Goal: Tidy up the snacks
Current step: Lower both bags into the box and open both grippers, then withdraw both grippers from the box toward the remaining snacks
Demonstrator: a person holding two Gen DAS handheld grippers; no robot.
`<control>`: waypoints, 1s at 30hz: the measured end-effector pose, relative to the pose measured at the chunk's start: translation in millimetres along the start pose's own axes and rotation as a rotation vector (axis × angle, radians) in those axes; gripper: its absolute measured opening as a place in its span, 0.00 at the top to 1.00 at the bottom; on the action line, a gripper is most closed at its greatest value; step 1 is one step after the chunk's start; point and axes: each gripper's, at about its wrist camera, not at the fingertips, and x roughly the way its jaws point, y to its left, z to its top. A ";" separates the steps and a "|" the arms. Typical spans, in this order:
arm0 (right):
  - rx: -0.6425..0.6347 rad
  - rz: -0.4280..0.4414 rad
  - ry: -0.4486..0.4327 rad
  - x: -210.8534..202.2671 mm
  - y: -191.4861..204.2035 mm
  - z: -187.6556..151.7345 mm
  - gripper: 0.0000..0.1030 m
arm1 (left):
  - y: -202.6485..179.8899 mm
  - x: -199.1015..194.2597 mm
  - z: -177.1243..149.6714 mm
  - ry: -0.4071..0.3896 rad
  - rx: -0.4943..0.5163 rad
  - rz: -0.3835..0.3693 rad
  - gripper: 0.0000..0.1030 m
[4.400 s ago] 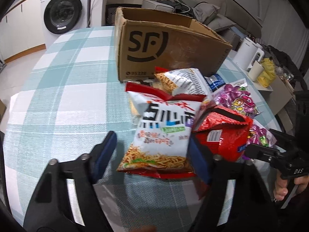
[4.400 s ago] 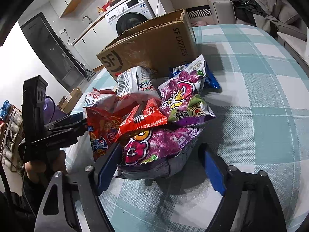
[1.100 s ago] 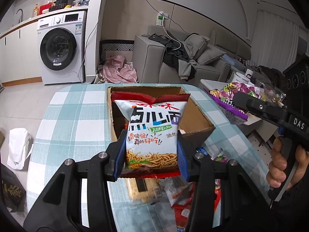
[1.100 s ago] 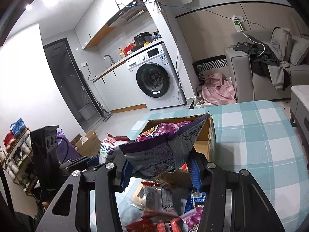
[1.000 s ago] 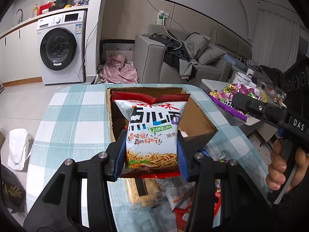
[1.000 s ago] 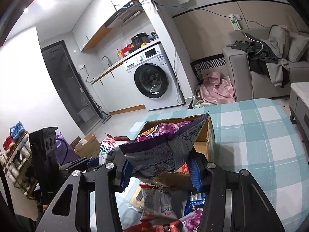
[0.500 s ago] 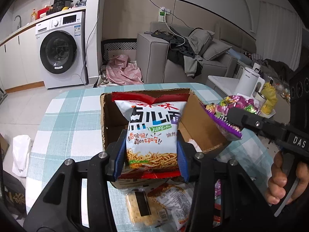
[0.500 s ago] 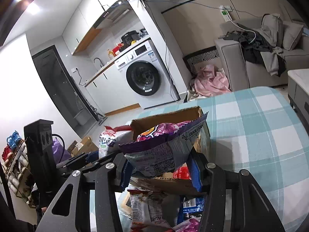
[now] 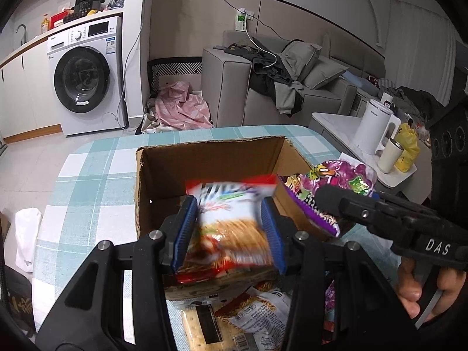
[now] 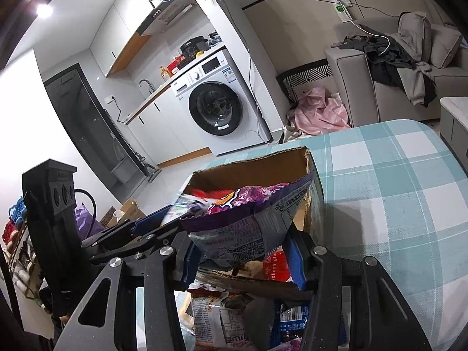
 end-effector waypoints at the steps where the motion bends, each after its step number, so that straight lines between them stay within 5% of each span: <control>1: 0.001 -0.002 0.002 1.9 -0.6 0.0 0.51 | -0.4 2.6 -0.2 0.003 0.001 -0.001 0.59; 13: 0.005 -0.023 0.033 20.7 -5.1 -1.3 0.51 | -2.6 11.9 -7.2 0.023 0.011 -0.008 0.58; 18: 0.000 -0.040 0.032 21.1 -3.1 -0.4 0.46 | -2.1 4.4 -9.5 0.015 0.007 -0.004 0.58; 20: -0.010 -0.059 0.007 17.0 -1.5 -0.5 0.35 | -2.9 1.1 -11.0 0.017 0.014 -0.004 0.58; 26: -0.042 -0.069 -0.009 6.3 3.6 -1.8 0.22 | -1.6 -15.1 -15.8 0.010 0.001 -0.006 0.41; 28: -0.042 -0.072 -0.019 0.8 4.8 -2.3 0.18 | -1.2 -22.4 -17.0 0.006 -0.005 -0.003 0.23; 30: -0.041 -0.074 -0.025 -5.1 5.5 -2.7 0.11 | -0.5 -32.1 -18.4 -0.009 -0.015 0.012 0.17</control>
